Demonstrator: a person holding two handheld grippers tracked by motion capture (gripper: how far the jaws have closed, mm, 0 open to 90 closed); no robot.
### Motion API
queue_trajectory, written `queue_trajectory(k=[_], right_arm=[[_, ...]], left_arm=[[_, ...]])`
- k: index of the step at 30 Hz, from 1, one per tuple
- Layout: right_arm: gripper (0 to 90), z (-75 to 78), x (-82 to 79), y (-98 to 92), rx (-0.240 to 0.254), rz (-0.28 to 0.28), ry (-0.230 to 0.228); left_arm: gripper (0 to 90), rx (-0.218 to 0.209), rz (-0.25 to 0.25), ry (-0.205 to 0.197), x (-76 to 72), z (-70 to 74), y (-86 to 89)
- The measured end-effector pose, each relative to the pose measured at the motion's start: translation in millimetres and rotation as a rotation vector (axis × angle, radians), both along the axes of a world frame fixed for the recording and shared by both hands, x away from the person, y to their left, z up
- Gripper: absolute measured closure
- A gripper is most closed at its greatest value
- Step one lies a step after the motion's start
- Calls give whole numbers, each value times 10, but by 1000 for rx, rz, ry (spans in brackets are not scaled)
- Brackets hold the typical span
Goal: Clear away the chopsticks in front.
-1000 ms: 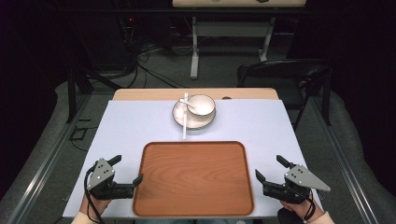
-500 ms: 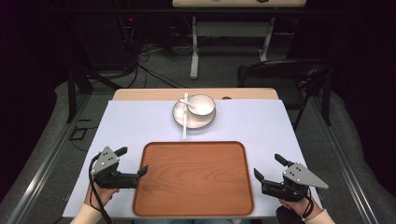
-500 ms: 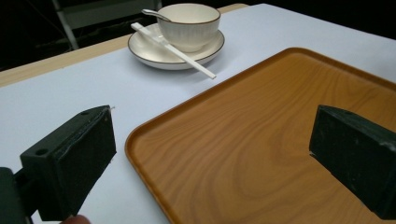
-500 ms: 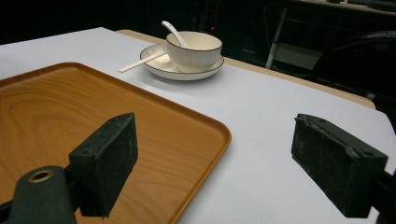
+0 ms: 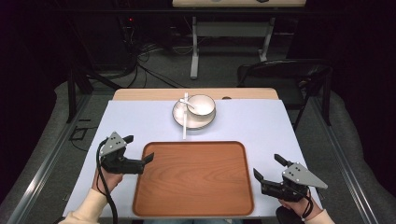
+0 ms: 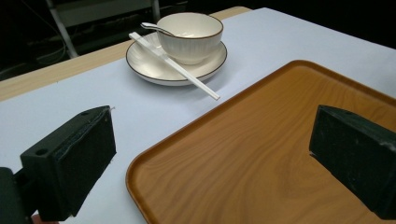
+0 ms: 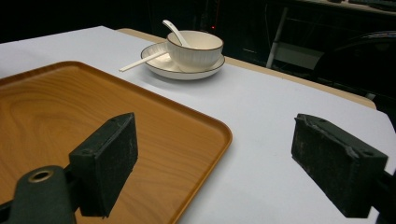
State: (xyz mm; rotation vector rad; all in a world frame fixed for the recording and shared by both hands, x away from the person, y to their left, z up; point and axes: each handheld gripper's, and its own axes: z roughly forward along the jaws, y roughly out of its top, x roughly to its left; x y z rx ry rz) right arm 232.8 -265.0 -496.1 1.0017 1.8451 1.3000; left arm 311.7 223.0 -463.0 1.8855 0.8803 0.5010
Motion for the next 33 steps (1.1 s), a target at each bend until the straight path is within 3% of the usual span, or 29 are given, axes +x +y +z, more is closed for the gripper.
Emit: queue_trajectory(k=[9, 12, 23, 29, 33], right_arm=[[141, -1, 8, 6, -4, 4, 0], [141, -1, 10, 0, -1, 2, -4], [141, 0, -18, -16, 5, -5, -7], [141, -1, -13, -12, 1, -3, -2], [141, -2, -18, -26, 6, -3, -8]], left_arm=[[10, -22, 22, 96, 244, 17, -82], [19, -12, 15, 129, 358, 43, -151], [20, 30, 22, 166, 716, 119, -383], [13, 44, 15, 210, 961, 160, -555], [0, 72, 42, 254, 1185, 185, -692]])
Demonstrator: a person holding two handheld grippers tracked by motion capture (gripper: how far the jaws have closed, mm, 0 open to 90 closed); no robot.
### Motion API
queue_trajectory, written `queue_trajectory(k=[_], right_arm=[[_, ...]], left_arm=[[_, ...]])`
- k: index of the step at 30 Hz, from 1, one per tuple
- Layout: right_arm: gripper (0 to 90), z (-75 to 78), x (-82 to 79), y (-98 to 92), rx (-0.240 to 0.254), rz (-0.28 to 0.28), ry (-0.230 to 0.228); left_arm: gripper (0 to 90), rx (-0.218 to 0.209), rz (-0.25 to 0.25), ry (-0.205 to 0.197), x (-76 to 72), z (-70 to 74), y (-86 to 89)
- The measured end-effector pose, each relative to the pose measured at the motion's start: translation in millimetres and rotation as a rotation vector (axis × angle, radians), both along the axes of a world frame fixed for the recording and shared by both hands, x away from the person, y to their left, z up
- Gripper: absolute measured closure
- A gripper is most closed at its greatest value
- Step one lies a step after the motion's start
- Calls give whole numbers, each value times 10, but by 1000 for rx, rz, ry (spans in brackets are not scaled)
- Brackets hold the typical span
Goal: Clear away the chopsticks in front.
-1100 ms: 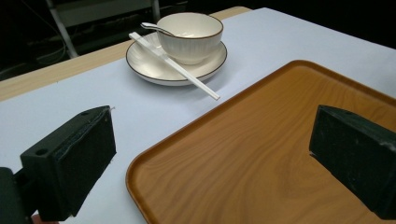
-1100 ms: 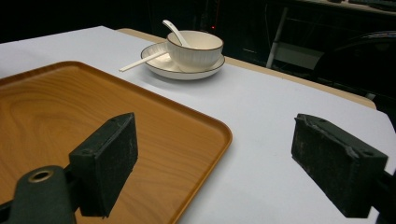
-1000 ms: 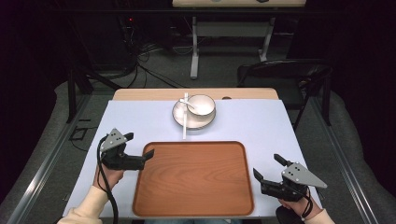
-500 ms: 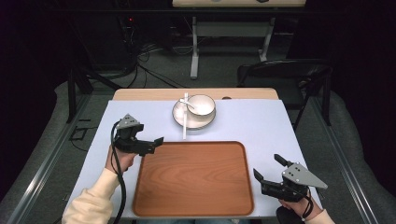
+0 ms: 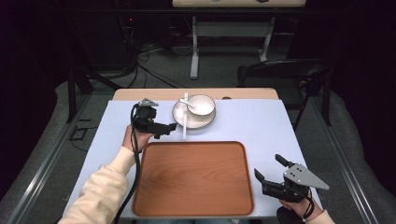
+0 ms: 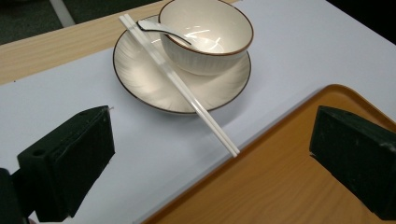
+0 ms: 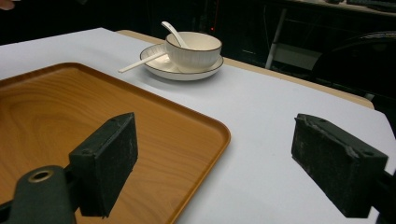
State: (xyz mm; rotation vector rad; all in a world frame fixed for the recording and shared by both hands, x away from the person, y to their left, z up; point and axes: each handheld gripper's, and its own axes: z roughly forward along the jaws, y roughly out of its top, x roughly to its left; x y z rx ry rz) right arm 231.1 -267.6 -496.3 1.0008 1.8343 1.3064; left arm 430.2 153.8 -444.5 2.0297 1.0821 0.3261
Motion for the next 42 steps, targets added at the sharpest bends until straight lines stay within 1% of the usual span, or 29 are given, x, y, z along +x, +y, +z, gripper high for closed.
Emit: queue_trajectory(k=[1, 2, 3, 4, 5, 6, 7, 8, 9, 10, 11, 13, 15, 16, 17, 18, 19, 20, 21, 22, 25, 26, 27, 28, 30, 32, 33, 37, 42], right_arm=[[141, 0, 0, 0, 0, 0, 0], [141, 1, -1, 2, -1, 2, -1], [141, 1, -1, 2, 0, 3, -1], [141, 1, -1, 2, 0, 3, -1], [141, -1, 4, 2, 2, 3, -3], [141, -1, 4, 2, 2, 3, -3], [141, -1, 4, 2, 3, 3, -3], [141, -1, 4, 2, 3, 3, -3], [141, -1, 5, 1, 3, 2, -2], [141, -1, 4, 2, 3, 2, -3], [141, -1, 4, 2, 3, 2, -3], [141, -1, 4, 2, 3, 1, -3], [141, 0, 3, 3, 1, 1, -3], [141, 0, 3, 3, 1, 1, -3], [141, 1, 1, 2, 0, 1, -3], [141, 1, 1, 2, 0, 1, -3], [141, 1, -3, 5, -1, 0, -2], [141, 1, -3, 5, -1, 0, -2], [141, 1, -3, 5, -1, 0, -2], [141, 1, -3, 5, -1, 0, -2], [141, 0, -1, 3, -2, 0, -3], [141, 0, -3, 3, -1, 0, -3], [141, 0, -2, 2, -1, 0, -3], [141, 0, -3, 2, 0, 1, -3], [141, 0, -3, 2, 1, 0, -3], [141, 0, -4, 1, 0, 1, -3], [141, 0, -5, 0, 0, 1, -4], [141, 0, -8, -1, 2, 0, -6], [141, 0, -9, -3, 3, 0, -8]], left_arm=[[0, 0, 0, 0, 0, 0, 0], [0, 20, 13, 12, 97, -6, -54], [0, 20, 13, 12, 97, -6, -54], [0, 26, 20, 20, 146, -12, -77], [0, 37, 34, 44, 243, -26, -114], [0, 37, 34, 44, 243, -26, -114], [0, 42, 43, 72, 333, -48, -140], [0, 42, 43, 72, 333, -48, -140], [2, 39, 53, 82, 372, -65, -156], [4, 56, 60, 94, 440, -100, -196], [9, 56, 60, 94, 440, -100, -196], [15, 76, 63, 104, 506, -128, -238], [48, 100, 77, 104, 581, -163, -292], [58, 100, 77, 104, 581, -163, -292], [61, 132, 92, 105, 635, -199, -330], [70, 132, 92, 105, 635, -199, -330], [88, 133, 96, 120, 693, -242, -354], [109, 133, 96, 120, 693, -242, -354], [128, 145, 113, 125, 747, -276, -376], [154, 145, 113, 125, 747, -276, -376], [175, 159, 121, 134, 820, -318, -421], [216, 173, 123, 136, 838, -333, -441], [237, 167, 126, 154, 866, -367, -478], [259, 167, 126, 154, 866, -367, -478], [273, 187, 130, 153, 887, -397, -521], [324, 193, 149, 162, 925, -433, -561], [327, 183, 153, 165, 939, -445, -565], [388, 186, 163, 183, 996, -495, -578], [439, 178, 170, 190, 1032, -556, -585]])
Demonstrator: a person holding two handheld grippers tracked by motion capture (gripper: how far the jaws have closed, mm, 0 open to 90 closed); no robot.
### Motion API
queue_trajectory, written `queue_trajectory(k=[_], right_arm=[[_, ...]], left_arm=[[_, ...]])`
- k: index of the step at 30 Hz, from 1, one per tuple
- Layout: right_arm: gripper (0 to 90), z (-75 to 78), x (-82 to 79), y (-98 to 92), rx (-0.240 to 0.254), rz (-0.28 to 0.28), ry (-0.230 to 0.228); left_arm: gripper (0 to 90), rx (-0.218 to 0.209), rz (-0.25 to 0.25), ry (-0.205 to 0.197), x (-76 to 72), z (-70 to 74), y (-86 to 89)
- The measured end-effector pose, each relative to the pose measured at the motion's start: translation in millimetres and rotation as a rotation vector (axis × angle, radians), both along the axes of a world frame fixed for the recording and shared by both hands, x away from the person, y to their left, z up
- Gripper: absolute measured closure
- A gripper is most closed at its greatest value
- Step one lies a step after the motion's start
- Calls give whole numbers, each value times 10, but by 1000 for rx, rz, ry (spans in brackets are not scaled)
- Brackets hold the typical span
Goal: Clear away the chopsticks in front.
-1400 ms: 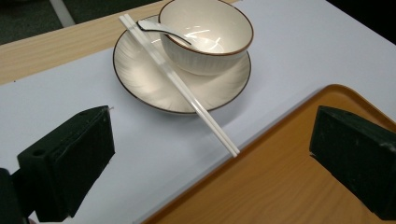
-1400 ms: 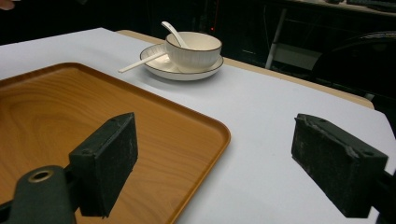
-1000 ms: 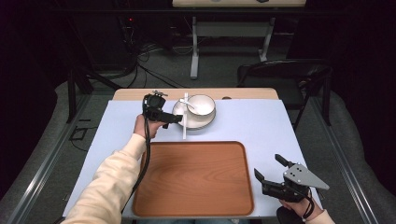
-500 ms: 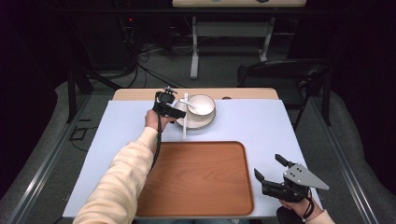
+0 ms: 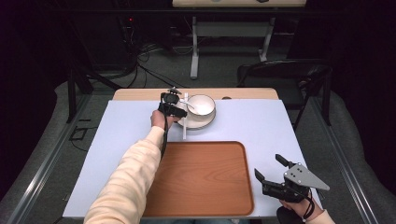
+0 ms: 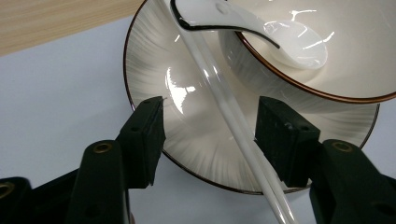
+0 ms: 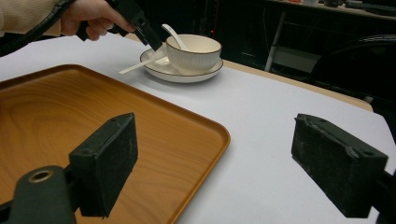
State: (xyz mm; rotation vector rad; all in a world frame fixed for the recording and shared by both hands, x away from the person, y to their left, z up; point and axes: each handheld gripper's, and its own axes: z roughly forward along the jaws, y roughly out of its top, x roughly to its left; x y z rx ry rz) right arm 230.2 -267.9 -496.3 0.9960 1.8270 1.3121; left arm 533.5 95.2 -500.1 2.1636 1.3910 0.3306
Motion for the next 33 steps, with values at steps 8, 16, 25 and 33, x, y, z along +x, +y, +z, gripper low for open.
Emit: queue_trajectory(k=[8, 16, 25, 33], right_arm=[[141, -1, 5, -4, 7, -1, 1], [141, -2, 6, -6, 8, 0, 0], [141, -3, 8, -8, 10, 1, -1], [141, -3, 7, -11, 15, -1, -1]], left_arm=[[518, -12, 19, 2, 40, -100, -9], [589, -12, 48, -9, 67, -152, -19], [691, -28, 110, -21, 101, -198, -6], [761, -12, 113, -19, 135, -246, -48]])
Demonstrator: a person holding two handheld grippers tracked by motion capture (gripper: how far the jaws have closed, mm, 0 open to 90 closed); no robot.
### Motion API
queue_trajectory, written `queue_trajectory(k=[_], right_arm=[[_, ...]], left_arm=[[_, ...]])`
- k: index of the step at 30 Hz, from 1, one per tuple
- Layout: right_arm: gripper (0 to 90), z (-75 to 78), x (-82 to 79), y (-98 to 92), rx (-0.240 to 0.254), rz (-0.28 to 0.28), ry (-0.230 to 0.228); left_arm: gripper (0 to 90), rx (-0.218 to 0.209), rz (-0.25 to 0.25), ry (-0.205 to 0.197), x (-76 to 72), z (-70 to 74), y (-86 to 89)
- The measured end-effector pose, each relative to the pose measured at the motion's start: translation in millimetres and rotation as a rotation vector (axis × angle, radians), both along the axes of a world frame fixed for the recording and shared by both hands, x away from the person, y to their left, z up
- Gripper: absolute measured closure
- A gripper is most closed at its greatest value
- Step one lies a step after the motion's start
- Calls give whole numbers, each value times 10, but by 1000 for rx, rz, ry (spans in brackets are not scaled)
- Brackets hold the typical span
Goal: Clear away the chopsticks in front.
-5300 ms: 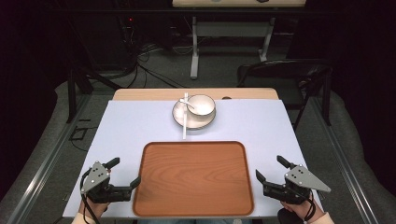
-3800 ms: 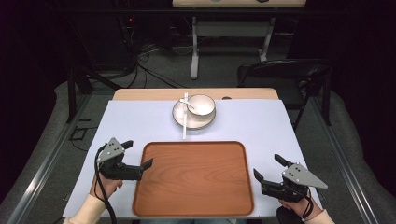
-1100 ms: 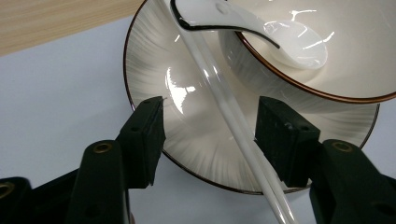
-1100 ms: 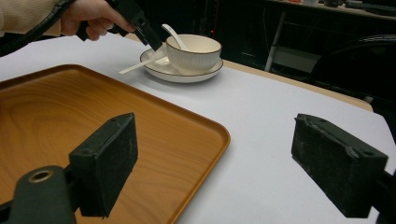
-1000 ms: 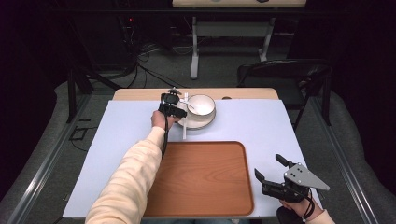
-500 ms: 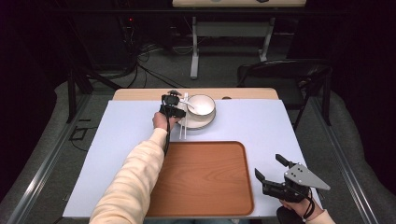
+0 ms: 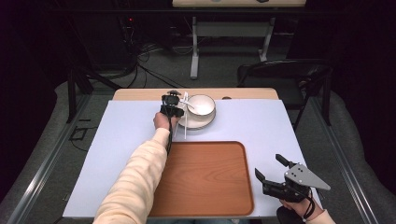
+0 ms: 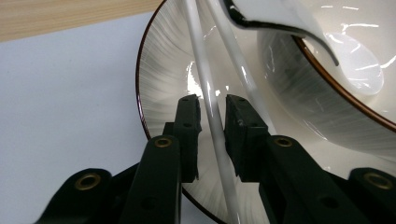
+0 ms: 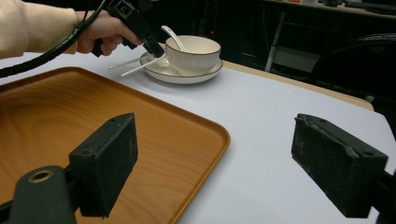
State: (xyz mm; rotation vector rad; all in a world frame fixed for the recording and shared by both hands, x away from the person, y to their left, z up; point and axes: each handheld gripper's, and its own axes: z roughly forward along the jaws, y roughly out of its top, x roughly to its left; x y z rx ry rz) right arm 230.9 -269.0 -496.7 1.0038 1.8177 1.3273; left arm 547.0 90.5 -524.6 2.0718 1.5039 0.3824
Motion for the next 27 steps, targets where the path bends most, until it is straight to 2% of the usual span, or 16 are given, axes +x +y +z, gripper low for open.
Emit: queue_trajectory(k=[6, 13, 18, 27], right_arm=[[141, 0, 0, -1, 0, -1, -1], [141, 0, -1, 1, 0, -1, -1], [141, 0, -1, 0, 0, -1, -1], [141, 0, -1, 1, 1, -1, -2]], left_arm=[[835, 15, 25, 13, 22, -21, 3], [840, 21, 38, 6, 22, -25, 11], [844, 10, 59, -7, 19, -16, 35], [845, -34, 92, -33, 0, 56, 134]])
